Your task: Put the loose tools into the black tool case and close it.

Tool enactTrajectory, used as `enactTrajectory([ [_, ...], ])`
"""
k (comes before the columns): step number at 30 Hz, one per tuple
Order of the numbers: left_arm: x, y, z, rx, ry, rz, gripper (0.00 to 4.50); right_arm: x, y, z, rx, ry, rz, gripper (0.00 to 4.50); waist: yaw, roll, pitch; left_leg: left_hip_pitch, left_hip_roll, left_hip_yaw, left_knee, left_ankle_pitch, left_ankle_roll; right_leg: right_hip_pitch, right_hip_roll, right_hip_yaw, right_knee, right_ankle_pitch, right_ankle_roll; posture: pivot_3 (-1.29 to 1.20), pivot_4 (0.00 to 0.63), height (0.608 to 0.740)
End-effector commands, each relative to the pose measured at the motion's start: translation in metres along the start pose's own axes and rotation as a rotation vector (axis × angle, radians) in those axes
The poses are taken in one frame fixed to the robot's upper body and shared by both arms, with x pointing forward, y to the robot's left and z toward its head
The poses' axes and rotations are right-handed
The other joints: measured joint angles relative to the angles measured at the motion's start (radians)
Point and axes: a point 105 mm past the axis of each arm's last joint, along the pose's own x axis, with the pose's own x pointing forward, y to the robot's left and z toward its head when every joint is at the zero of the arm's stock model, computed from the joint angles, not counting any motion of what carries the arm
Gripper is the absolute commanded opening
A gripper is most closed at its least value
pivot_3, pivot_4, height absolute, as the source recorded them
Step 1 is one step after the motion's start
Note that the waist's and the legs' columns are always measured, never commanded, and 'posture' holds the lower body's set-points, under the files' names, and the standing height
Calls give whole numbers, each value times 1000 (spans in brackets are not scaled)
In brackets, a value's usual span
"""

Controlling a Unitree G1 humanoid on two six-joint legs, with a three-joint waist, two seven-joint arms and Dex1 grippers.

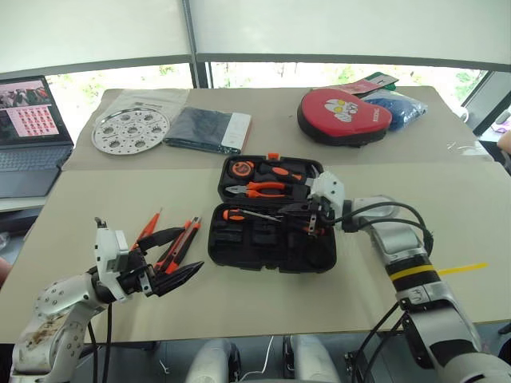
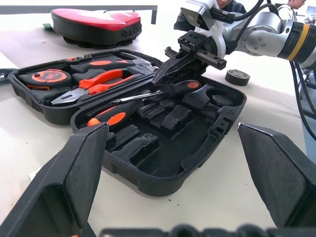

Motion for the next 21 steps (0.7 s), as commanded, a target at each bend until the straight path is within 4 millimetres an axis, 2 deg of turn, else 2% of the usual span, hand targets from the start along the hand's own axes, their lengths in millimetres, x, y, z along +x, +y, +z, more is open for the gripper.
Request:
enactTrajectory([
  [1,1,2,4,26,-15,6,4500,0,9,-1,0,27,62,58,0,0,0,0,0,0,0,0,0,0,0,0,0,0,0,0,150,740],
  [6,1,3,4,31,-17,12,4500,-1,23,-1,-28,58,136,58,1,0,0,0,0,0,0,0,0,0,0,0,0,0,0,0,150,740],
  [9,1,3,4,32,-19,15,4500,-1,20,2,-60,53,107,58,1,0,0,0,0,0,0,0,0,0,0,0,-1,0,0,0,150,740],
  [12,1,2,4,32,-20,20,4500,-1,10,13,-121,0,24,58,0,0,0,0,0,0,0,0,0,0,0,0,0,0,0,0,150,740],
  [14,0,1,3,28,-18,24,4500,-4,9,18,-105,-36,16,58,0,0,0,0,0,0,0,0,0,0,0,0,0,0,0,0,150,740],
  [18,0,-1,1,23,-14,26,4500,-6,18,-5,-61,56,56,58,3,0,0,0,0,0,0,0,0,0,0,0,-1,0,0,0,150,740],
  [21,0,0,1,20,-8,25,4500,-3,24,-14,-65,92,78,58,4,-1,0,0,0,0,0,0,0,1,0,0,-1,0,0,0,150,740],
])
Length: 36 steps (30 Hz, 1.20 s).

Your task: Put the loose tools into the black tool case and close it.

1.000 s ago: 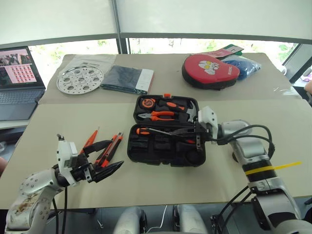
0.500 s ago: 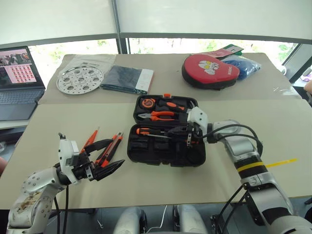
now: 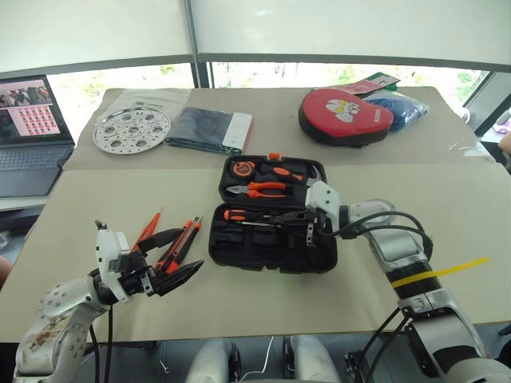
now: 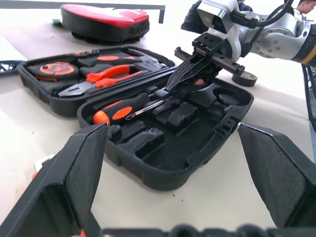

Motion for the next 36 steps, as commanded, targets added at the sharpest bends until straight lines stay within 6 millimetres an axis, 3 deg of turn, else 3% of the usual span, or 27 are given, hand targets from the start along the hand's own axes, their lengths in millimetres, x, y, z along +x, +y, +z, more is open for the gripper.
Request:
enactTrajectory([
  [1,2,-2,7,40,-8,-10,4500,3,11,-16,-9,70,45,58,0,0,0,0,0,0,0,0,0,0,0,0,0,0,0,0,150,740],
  [6,-3,2,2,23,20,20,4500,7,12,-18,-13,62,32,58,-1,-1,-1,1,0,0,0,0,0,1,0,0,0,0,0,0,150,740],
  [9,-16,10,2,2,24,105,4500,0,5,14,-15,-130,-16,58,-2,-2,-1,1,0,0,0,0,0,1,0,0,0,0,0,0,150,740],
  [11,-31,15,2,-4,32,183,4500,-17,4,35,-23,-270,-29,58,-3,-2,0,1,1,0,-1,0,0,0,0,0,0,0,0,0,150,740],
  [13,-51,22,2,-5,51,291,4500,-41,11,50,-43,-387,-6,605,-4,-2,0,-1,1,0,-1,0,0,-2,0,0,0,0,0,0,150,740],
  [15,-72,26,-3,-4,104,394,4500,-59,17,50,-39,-402,-2,1096,-3,-2,0,-2,1,0,-1,0,0,-2,0,0,-1,0,0,0,150,740],
  [18,-127,28,-12,4,192,626,4500,-96,25,40,-32,-398,-93,2123,0,-3,-1,-1,1,0,-1,-2,2,-1,-1,-1,-3,0,0,0,150,740],
  [23,-173,26,-19,-17,250,796,4500,-121,49,29,-110,-400,-116,3877,8,-4,0,-1,0,0,-1,-5,5,0,-2,-1,-3,-1,1,0,150,740],
  [25,-186,26,-22,-26,286,835,4500,-131,55,16,-87,-368,-160,4428,14,-4,0,-1,1,0,-1,-5,6,0,-2,0,-3,-2,0,0,150,740],
  [28,-187,30,-18,-26,297,833,4500,-140,68,10,11,-367,-97,4428,21,-4,0,1,1,0,-1,-8,11,0,-2,0,-2,-5,-4,0,150,740],
  [33,-140,38,5,-92,241,712,4500,-138,56,30,-72,-422,-160,4428,23,-6,1,2,2,0,0,-8,10,0,-2,1,-1,-4,-7,0,150,740],
  [36,-120,52,5,-133,333,742,4500,-134,51,43,-93,-450,-157,4428,24,-5,1,2,1,0,0,-6,7,0,-2,2,0,-2,-5,0,150,740],
])
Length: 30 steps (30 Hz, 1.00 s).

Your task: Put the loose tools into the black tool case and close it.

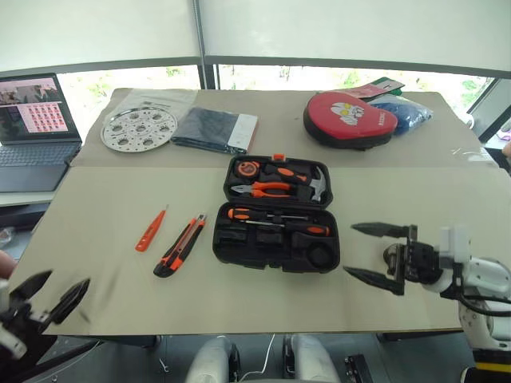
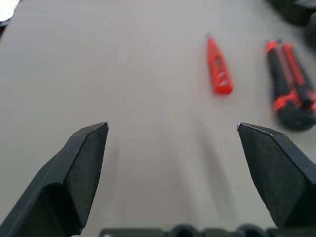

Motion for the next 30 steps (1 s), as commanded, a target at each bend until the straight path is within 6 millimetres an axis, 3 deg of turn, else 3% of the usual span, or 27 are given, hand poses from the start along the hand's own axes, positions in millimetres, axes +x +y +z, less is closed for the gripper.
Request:
enactTrajectory([
  [1,24,-5,6,-17,114,41,4500,9,-5,23,-58,-67,-2,4428,0,0,0,0,0,0,0,3,-4,0,1,0,0,2,3,0,150,740],
  [3,46,-17,16,-34,126,-3,4500,16,-6,28,-58,-83,2,4428,0,0,0,0,0,0,-1,3,-6,0,2,0,1,2,3,0,150,740],
  [7,96,-23,13,0,216,29,4500,31,-3,30,-59,-87,21,4428,5,0,0,0,-2,-1,-1,5,-7,1,2,-1,2,3,4,0,150,740],
  [11,121,-33,7,-14,264,-13,4500,35,0,32,-62,-89,23,4428,-7,0,0,0,-2,0,-1,5,-8,1,3,-1,2,3,4,0,150,740],
  [14,130,-30,-4,11,316,5,4500,35,3,32,-59,-86,19,4428,-9,-1,0,0,-1,1,-2,6,-9,0,4,-1,1,3,4,0,150,740],
  [17,130,-22,-15,28,385,44,3767,32,5,32,-63,-77,9,4500,-7,0,0,1,-1,1,-2,6,-10,0,5,-1,1,3,3,0,150,740],
  [24,129,-26,-16,29,367,-8,1261,21,6,32,-69,-53,-34,4500,-5,0,0,2,0,1,-2,7,-11,0,5,1,3,2,3,0,150,740],
  [26,132,-26,2,82,278,-56,553,14,8,29,-69,-35,-48,4500,-2,0,0,2,-1,1,-2,7,-11,0,5,1,3,2,3,0,150,740],
  [28,134,-30,23,158,205,-108,553,9,8,29,-69,-29,-68,4500,0,0,1,1,-1,1,-2,7,-11,0,4,0,3,2,3,0,150,740],
  [30,141,-46,51,228,98,-209,553,5,8,30,-66,-32,-96,4500,4,-1,1,0,-1,1,-1,7,-11,-1,4,0,3,3,3,0,150,740],
])
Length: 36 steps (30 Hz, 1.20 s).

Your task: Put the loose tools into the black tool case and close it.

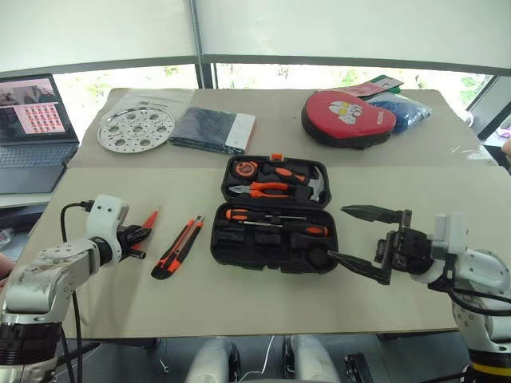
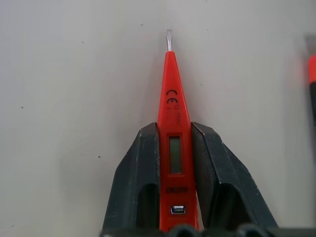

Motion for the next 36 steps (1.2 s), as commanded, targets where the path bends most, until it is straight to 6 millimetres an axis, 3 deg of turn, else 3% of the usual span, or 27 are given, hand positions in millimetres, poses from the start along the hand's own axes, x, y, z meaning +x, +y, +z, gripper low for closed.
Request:
enactTrajectory([
  [1,-5,-28,70,225,-239,-182,553,-8,-3,17,-73,-24,-42,4500,7,-1,1,0,0,-1,0,0,0,0,0,-1,0,0,0,0,150,740],
  [3,-7,-60,96,371,-329,-361,553,-14,-3,17,-71,-8,-63,4500,20,-2,1,-1,-1,-1,1,0,1,0,-1,-2,0,0,0,0,150,740],
  [5,-5,-96,108,534,-336,-555,553,-23,-5,15,-66,24,-90,4500,26,-2,1,-2,-1,-1,1,0,1,1,-1,-2,-1,1,0,0,150,740],
  [9,15,-149,104,758,-227,-805,553,-38,-5,4,-57,139,-121,4500,22,-1,1,0,-3,1,1,0,3,4,0,0,-4,2,1,0,150,740],
  [12,34,-164,102,837,-174,-840,553,-46,-1,-3,-34,202,-127,4500,20,-2,1,0,-4,1,3,0,3,7,5,0,-5,1,2,0,150,740],
  [18,56,-174,89,965,-66,-846,553,-47,8,-2,-27,209,-143,4500,2,-3,2,1,-1,0,3,0,4,7,7,1,-5,1,2,0,150,740],
  [36,62,-174,55,1027,128,-867,553,-41,14,-1,-25,192,-163,4500,1,-3,2,0,-1,-1,9,-5,11,9,2,1,-5,-1,7,0,150,740],
])
